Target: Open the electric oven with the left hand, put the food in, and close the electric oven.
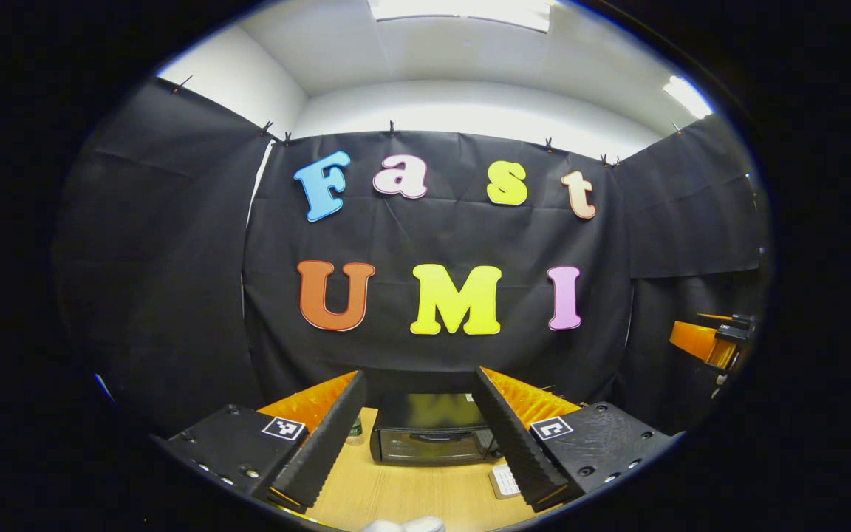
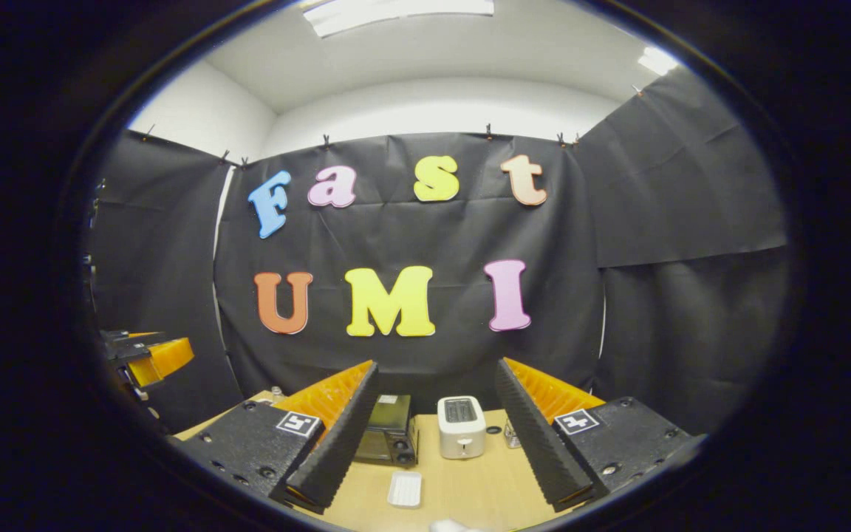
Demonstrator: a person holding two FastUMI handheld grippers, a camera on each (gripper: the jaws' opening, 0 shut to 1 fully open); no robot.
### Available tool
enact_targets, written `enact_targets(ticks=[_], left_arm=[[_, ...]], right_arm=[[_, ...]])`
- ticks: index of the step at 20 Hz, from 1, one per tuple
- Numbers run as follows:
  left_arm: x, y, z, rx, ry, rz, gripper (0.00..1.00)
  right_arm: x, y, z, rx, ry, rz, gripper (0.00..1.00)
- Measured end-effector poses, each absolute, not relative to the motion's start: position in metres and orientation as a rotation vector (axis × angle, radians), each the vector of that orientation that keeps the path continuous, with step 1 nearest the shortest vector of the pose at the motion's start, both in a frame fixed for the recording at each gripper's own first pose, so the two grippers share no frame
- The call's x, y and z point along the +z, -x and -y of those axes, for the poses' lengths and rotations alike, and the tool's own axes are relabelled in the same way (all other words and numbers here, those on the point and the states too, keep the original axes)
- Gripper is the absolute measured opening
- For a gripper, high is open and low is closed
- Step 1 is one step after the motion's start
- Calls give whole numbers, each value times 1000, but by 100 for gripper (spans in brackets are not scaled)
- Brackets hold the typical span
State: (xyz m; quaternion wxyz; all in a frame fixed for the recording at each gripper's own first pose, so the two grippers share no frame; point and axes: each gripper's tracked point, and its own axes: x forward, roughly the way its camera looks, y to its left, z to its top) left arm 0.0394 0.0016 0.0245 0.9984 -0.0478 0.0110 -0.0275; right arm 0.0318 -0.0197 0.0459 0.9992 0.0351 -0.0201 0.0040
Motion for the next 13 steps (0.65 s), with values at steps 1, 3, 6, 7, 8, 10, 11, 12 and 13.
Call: enact_targets(ticks=[1,3,6,7,8,10,11,12,13], left_arm=[[26,-39,-4,-52,88,-14,95],[30,-38,-3,-61,89,-4,95],[28,-36,-1,-71,91,-7,95],[27,-37,0,-77,90,-8,95],[27,-36,1,-78,87,-11,95],[27,-35,2,-83,84,-9,95],[29,-35,2,-86,85,-5,95],[29,-35,3,-89,85,-5,95],[29,-34,3,-90,85,-6,95]], right_arm=[[45,-31,19,4,-72,34,89],[45,-29,20,-2,-77,33,100],[44,-26,19,-10,-71,27,89],[45,-26,18,-11,-69,26,89],[45,-25,18,-11,-68,27,89],[46,-24,18,-13,-65,29,100],[47,-23,17,-14,-64,28,100],[47,-23,16,-13,-63,30,100],[47,-23,17,-15,-61,29,100]])
